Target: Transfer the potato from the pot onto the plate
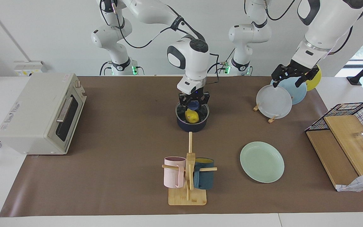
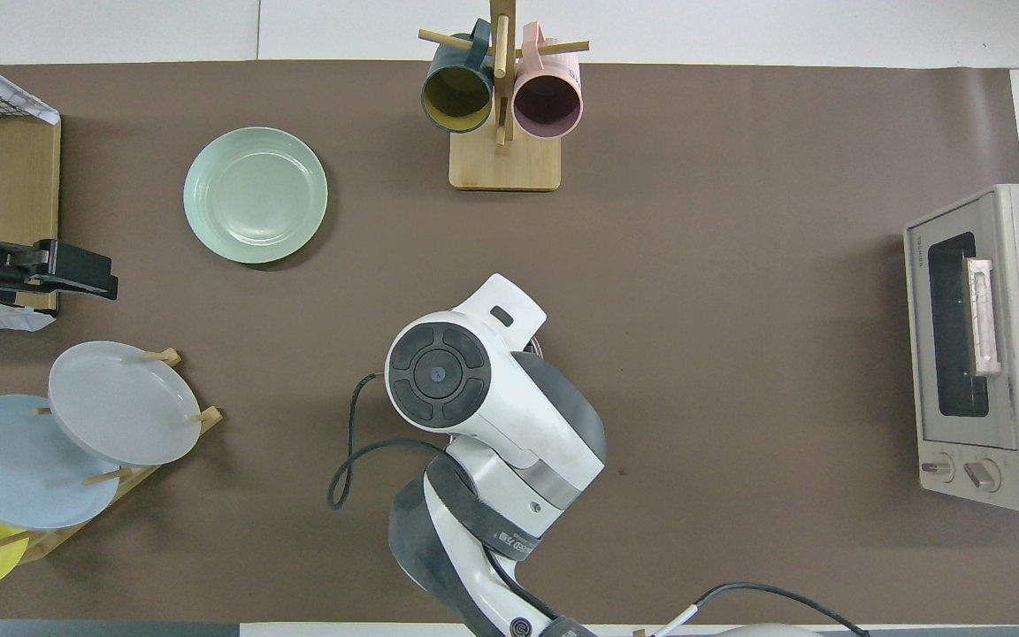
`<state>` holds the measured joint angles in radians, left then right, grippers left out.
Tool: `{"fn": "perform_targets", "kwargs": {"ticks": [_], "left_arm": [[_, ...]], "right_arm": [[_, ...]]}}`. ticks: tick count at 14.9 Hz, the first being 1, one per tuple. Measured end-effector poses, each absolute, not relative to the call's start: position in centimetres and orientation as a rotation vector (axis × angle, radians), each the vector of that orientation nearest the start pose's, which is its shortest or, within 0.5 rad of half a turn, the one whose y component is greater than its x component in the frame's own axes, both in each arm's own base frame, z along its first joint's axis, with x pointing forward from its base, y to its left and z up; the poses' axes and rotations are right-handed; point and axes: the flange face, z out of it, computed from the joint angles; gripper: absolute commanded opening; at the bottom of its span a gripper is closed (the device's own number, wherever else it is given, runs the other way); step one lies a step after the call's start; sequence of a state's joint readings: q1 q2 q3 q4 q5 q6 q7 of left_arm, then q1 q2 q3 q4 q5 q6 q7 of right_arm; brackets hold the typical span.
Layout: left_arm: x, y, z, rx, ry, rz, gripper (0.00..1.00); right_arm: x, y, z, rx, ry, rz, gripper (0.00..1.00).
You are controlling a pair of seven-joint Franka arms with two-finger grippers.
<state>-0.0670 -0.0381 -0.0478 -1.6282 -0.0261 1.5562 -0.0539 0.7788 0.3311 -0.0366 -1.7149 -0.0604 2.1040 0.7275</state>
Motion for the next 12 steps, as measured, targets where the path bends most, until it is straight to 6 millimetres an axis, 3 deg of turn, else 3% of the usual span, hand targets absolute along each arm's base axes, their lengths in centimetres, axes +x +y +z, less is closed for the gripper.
{"fn": "perform_targets", "kwargs": {"ticks": [5,8,10,12], "left_arm": [[53.6,-6.7,61.7,-3.161,0.101,0.057,1.0],[53.6,-6.7,61.7,-3.161,0.101,0.057,1.0],[53.6,-6.7,61.7,-3.161,0.101,0.057,1.0],[53.6,-6.7,61.7,-3.161,0.099,0.057,1.0]], "right_arm": [[48.4,44.1,40.3,-3.145,-0.07,-0.139,0.36],[49.4,43.5,42.2,-3.156,-0.053,-0.13,0.36],[51.4,41.2,44.5,-3.165,-0.079,-0.124,0.36],[54.3,37.0,46.2,-3.173,-0.147,-0.115,0.36]]}}
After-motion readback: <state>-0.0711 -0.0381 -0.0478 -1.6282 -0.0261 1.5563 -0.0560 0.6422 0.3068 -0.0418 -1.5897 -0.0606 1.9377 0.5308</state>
